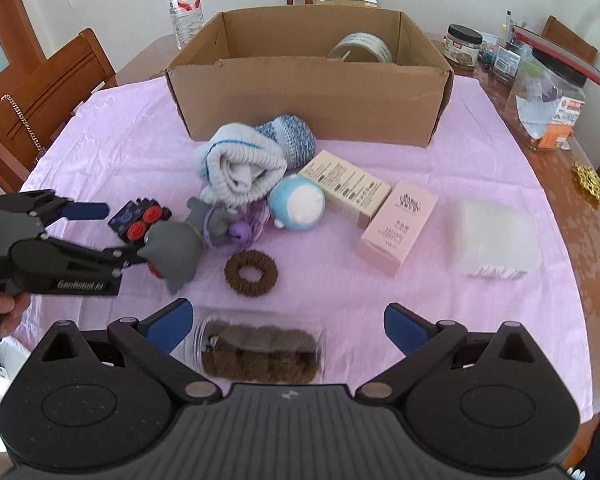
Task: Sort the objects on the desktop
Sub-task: 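Grasp the toy train with the left tool while the right tool grasps the cookie jar, then lift the toy train and cookie jar toward the cardboard box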
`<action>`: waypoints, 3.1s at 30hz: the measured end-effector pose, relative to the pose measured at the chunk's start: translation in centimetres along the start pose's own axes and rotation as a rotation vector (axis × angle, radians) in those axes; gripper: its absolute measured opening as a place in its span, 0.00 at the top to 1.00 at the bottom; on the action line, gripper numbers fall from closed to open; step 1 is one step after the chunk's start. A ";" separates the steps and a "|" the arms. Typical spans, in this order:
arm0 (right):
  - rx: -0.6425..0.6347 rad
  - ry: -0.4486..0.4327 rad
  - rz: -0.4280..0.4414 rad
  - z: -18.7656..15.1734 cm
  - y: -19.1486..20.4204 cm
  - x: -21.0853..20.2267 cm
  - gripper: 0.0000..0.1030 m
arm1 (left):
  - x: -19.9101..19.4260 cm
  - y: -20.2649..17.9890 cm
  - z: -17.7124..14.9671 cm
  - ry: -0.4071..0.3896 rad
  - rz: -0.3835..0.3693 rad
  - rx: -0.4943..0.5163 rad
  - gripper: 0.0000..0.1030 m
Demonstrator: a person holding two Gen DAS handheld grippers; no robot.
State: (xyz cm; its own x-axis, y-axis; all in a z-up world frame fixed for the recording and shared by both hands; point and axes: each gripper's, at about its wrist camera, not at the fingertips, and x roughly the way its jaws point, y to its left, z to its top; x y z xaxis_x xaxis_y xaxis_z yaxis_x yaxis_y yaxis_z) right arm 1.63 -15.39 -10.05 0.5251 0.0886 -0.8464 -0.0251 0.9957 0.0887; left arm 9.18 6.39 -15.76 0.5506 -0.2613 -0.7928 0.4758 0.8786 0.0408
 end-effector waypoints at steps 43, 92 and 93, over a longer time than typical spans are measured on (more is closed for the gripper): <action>-0.016 0.072 -0.010 -0.2 1.6 3.1 0.08 | 0.4 0.3 1.7 -0.008 -0.035 -0.046 0.53; -0.254 -0.171 0.118 19.7 -7.3 0.0 0.09 | -2.0 -2.1 20.8 -0.131 0.013 -0.097 0.53; -0.251 -0.169 0.112 20.2 -7.3 0.3 0.09 | -1.5 -1.8 21.1 -0.123 0.020 -0.101 0.53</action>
State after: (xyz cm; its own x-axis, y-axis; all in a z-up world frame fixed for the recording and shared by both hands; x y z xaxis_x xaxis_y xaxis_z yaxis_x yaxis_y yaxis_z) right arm 19.16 -23.17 -0.40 0.6405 0.2134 -0.7378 -0.2883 0.9572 0.0265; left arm 21.95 -3.24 -1.81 0.6420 -0.2852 -0.7117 0.3961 0.9182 -0.0107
